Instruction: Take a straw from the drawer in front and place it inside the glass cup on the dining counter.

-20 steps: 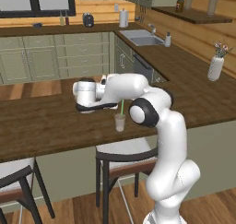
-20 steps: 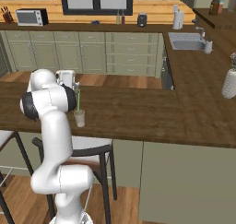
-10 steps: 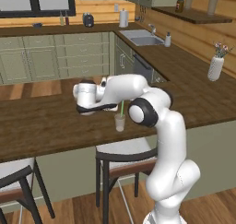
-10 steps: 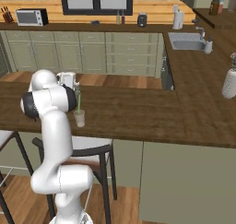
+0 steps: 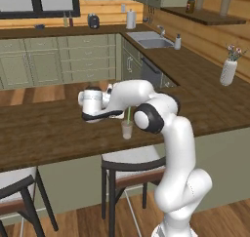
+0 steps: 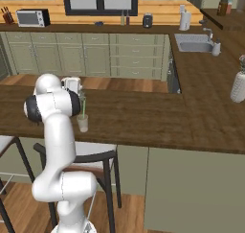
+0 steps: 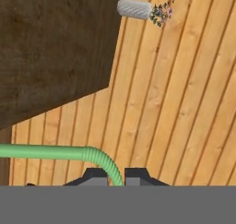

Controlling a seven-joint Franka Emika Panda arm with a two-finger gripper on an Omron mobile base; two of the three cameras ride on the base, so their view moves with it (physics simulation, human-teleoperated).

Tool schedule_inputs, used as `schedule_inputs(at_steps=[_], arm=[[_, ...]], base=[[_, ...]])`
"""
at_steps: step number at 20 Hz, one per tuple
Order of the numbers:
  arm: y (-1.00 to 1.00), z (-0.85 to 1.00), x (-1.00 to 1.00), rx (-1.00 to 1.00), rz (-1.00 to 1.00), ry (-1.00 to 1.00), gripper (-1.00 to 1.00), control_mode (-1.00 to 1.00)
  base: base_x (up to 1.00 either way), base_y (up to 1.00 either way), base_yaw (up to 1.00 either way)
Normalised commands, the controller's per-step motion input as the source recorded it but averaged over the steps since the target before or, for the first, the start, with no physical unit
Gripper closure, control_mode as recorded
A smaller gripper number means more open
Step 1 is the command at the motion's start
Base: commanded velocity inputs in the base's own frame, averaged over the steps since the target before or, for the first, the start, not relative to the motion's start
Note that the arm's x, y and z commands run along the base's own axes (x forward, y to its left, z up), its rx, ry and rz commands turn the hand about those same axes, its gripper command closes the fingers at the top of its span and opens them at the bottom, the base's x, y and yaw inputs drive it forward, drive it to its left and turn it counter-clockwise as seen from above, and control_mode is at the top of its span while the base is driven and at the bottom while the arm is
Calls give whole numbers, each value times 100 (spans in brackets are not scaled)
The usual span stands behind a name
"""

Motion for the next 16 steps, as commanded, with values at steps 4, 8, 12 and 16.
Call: schedule_inputs(at_steps=[4, 8, 12, 16], arm=[[0, -28, 4, 0, 1, 0, 100, -100], [0, -27, 0, 0, 1, 0, 100, -100], [0, -21, 0, 0, 1, 0, 100, -100], [4, -23, 0, 0, 1, 0, 100, -100]], base=[[0, 0, 0], [0, 0, 0], [0, 0, 0], [0, 0, 0]])
